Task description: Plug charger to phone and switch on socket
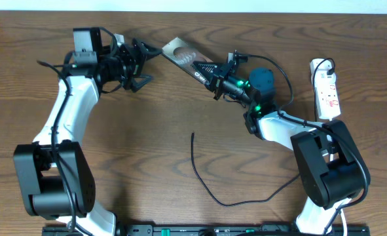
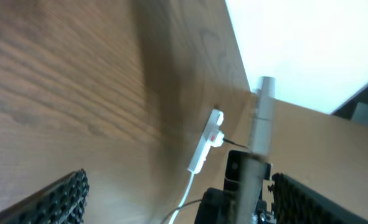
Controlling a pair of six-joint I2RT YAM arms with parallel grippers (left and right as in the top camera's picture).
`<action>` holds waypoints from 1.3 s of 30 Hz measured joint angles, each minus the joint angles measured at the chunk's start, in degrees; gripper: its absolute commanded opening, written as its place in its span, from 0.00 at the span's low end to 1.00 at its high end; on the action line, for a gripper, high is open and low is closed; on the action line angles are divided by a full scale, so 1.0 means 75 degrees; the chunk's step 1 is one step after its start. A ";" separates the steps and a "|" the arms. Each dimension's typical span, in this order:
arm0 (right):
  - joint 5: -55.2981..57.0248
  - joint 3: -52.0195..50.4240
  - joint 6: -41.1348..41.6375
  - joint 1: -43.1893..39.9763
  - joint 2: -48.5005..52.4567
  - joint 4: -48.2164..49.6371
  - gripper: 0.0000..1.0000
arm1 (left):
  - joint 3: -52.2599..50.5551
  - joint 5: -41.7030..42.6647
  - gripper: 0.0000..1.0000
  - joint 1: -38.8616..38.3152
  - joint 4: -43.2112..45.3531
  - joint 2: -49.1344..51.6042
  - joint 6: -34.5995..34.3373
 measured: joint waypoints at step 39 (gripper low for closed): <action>0.1483 -0.0003 0.1588 0.1469 0.0000 0.0111 0.01 | -0.1017 0.0565 0.78 -0.0003 0.3246 0.0000 -0.2690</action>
